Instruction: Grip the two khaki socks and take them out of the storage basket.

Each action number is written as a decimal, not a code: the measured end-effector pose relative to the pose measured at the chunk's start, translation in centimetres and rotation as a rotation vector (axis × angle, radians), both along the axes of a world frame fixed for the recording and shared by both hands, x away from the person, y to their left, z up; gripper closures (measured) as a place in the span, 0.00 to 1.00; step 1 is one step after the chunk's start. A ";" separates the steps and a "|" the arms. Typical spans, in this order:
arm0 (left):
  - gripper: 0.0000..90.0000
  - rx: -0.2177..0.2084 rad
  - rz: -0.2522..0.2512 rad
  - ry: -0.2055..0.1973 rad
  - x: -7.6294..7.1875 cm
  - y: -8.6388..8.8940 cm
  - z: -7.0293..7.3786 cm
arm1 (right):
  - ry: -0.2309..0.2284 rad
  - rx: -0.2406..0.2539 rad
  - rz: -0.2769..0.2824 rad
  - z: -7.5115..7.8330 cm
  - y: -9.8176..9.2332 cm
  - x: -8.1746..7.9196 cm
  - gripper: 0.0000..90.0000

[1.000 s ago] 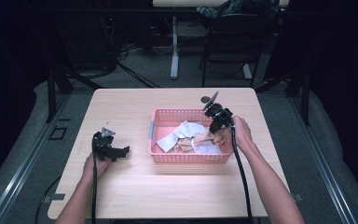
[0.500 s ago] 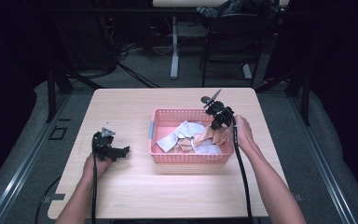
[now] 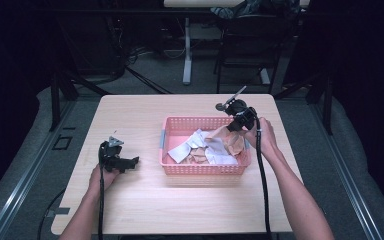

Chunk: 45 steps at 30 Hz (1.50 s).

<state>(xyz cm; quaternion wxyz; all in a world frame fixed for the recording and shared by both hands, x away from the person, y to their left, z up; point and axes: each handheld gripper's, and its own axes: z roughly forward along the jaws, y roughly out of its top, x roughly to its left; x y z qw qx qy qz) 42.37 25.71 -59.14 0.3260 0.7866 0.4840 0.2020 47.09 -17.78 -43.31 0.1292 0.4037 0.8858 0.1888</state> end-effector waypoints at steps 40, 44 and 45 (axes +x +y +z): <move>0.00 -0.003 0.002 -0.001 0.0 0.0 0.0 | -0.131 0.074 -0.028 7.9 -3.6 -2.5 0.96; 0.00 -0.002 0.002 -0.001 0.0 0.0 0.0 | -0.141 0.083 -0.046 8.4 -4.6 -2.8 0.96; 0.00 -0.002 0.002 -0.001 0.0 0.0 0.0 | -0.143 0.083 -0.048 8.5 -4.9 -2.9 0.96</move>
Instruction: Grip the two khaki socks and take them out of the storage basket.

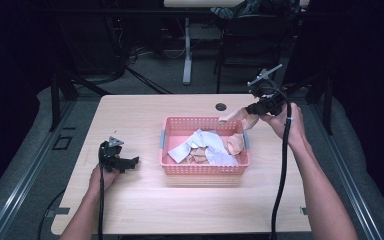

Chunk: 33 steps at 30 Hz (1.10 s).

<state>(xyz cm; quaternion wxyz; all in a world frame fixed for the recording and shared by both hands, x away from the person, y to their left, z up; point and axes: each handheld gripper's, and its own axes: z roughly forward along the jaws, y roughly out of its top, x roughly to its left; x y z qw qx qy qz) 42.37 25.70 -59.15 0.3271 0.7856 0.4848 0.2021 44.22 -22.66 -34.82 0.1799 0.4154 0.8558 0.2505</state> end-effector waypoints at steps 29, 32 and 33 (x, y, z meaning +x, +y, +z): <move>0.00 -0.001 0.001 0.000 0.0 0.0 0.0 | 0.014 0.016 -0.188 -2.4 -9.7 -1.7 0.96; 0.00 0.000 0.000 0.000 0.0 0.0 0.0 | 0.028 0.016 -0.209 -3.3 -10.7 -1.8 0.96; 0.00 -0.001 0.001 0.000 0.0 0.0 0.0 | 0.032 0.019 -0.216 -3.6 -11.0 -1.8 0.96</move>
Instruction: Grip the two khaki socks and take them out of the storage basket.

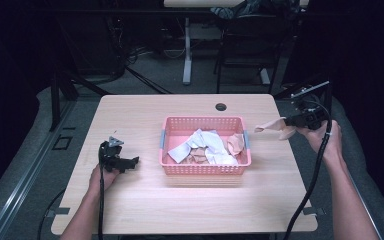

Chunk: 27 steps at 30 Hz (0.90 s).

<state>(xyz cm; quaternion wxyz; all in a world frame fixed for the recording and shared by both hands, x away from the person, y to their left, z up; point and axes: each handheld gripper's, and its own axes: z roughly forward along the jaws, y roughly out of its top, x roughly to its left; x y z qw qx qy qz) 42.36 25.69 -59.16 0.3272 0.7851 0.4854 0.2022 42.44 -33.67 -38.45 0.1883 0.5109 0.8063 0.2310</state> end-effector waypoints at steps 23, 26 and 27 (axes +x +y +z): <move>0.00 0.000 0.000 0.000 0.0 0.0 0.0 | 0.265 -0.025 -0.092 -11.7 -3.0 0.7 0.95; 0.00 0.001 -0.001 0.001 0.0 0.0 0.0 | 0.279 -0.023 -0.105 -12.6 -3.1 0.8 0.95; 0.00 0.001 -0.001 0.000 0.0 0.0 0.0 | 0.285 -0.027 -0.110 -12.8 -3.1 0.9 0.95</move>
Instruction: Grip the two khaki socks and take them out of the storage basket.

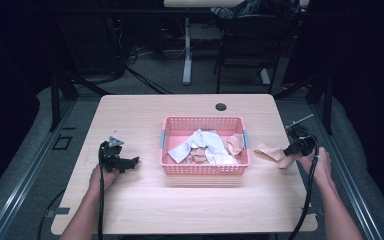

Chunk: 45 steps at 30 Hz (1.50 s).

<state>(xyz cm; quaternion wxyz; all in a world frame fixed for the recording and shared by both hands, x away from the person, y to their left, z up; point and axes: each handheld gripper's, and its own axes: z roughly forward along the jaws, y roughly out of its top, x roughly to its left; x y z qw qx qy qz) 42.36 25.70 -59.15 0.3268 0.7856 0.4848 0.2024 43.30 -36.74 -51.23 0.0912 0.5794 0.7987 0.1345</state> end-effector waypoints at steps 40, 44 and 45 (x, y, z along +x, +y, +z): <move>0.00 -0.001 0.002 0.000 0.0 0.0 0.0 | -0.045 0.118 0.081 3.8 2.7 -0.6 0.17; 0.00 -0.001 0.002 0.000 0.0 0.0 0.0 | -0.053 0.137 0.093 4.5 3.0 -0.6 0.16; 0.00 0.000 0.001 0.000 0.0 0.0 0.0 | -0.063 0.133 0.091 4.8 3.2 -0.6 0.16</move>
